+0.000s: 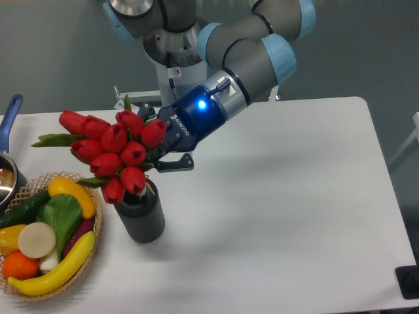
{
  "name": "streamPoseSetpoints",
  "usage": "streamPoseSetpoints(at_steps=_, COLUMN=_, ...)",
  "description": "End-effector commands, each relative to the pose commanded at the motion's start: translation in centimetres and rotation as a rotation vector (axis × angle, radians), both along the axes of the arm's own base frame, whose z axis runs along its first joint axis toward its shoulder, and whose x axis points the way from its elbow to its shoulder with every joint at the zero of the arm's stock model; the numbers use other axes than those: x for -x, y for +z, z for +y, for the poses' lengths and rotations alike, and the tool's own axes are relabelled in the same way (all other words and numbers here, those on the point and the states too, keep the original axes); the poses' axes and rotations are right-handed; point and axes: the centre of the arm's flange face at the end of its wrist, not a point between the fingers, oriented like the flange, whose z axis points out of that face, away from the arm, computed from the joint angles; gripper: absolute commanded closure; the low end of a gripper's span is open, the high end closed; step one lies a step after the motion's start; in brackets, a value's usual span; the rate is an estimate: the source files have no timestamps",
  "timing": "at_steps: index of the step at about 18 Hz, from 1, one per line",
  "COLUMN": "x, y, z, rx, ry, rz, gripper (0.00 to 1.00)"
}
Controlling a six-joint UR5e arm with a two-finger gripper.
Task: Insert the flowers into the vase
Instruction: 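Lower the tulip stems down into the vase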
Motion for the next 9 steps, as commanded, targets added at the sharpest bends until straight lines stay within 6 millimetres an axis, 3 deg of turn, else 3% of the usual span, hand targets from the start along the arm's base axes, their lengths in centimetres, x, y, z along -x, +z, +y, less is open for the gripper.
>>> streamPoseSetpoints(at_steps=9, x=-1.6, y=-4.3, z=1.0, rx=0.007, ry=-0.046, rz=0.001, gripper=0.92)
